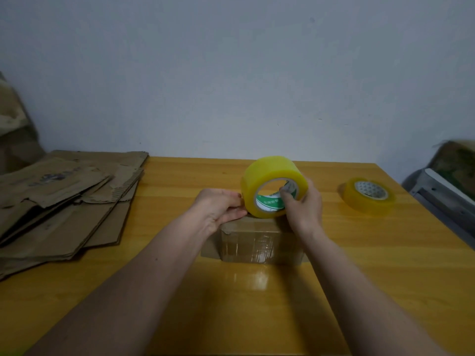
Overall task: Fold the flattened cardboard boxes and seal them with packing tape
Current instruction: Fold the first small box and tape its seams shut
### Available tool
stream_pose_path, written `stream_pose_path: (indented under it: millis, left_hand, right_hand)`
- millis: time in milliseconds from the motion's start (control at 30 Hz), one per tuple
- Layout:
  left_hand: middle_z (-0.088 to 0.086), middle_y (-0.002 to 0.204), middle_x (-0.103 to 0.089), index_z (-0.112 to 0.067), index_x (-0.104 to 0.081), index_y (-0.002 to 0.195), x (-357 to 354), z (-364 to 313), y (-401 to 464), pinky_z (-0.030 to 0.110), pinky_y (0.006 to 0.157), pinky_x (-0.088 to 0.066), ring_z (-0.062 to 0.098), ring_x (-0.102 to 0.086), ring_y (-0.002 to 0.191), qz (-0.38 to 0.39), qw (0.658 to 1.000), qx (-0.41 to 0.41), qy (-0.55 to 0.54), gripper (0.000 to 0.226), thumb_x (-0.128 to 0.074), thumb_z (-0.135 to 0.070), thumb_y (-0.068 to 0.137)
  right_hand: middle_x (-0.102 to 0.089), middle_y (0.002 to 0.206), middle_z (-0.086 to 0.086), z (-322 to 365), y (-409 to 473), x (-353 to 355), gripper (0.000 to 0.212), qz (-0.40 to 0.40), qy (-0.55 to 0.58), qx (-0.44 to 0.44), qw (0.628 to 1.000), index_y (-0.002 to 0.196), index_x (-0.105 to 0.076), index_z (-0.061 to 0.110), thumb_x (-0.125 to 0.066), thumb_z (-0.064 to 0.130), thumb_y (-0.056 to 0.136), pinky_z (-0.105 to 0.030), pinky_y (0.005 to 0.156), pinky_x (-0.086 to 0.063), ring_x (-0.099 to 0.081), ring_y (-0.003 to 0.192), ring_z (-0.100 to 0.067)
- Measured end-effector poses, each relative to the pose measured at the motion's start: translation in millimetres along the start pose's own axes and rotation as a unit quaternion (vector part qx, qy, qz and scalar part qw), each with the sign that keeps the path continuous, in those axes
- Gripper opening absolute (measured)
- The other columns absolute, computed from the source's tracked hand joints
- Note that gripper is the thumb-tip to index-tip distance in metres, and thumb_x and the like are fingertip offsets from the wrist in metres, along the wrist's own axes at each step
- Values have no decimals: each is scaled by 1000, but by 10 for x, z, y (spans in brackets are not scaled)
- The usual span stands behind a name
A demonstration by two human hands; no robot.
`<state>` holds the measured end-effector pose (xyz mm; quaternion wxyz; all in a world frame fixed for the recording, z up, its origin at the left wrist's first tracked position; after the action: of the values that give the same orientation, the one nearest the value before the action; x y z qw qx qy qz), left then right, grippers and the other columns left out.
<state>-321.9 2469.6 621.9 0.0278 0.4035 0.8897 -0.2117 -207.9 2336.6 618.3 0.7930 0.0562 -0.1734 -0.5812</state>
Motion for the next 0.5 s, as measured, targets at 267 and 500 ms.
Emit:
stream_pose_path:
  millis: [267, 500]
  left_hand:
    - [16, 75, -57, 5, -56, 81, 274, -144, -113, 19, 51, -54, 17, -59, 57, 5, 999, 7, -40, 11, -56, 13, 88]
    - [12, 68, -58, -3, -51, 90, 359, -8, -65, 14, 42, -46, 11, -59, 47, -23, 991, 17, -129, 20, -59, 14, 85]
  right_hand:
    - [-60, 106, 6, 53, -17, -8, 41, -11, 8, 40, 999, 129, -54, 22, -57, 5, 92, -20, 82, -40, -55, 100, -12]
    - [-60, 103, 6, 25, -20, -33, 49, 28, -25, -4, 999, 126, -52, 23, -73, 19, 82, -28, 84, -46, -57, 98, -12]
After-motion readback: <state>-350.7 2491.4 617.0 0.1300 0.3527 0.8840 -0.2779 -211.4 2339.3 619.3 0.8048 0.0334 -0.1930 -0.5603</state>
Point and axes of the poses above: each hand's wrist, its own y-axis towards the middle knuckle, its own x-axis out of the back of the hand, z = x × y, the point moved 3 cm from there along y, towards the middle knuckle
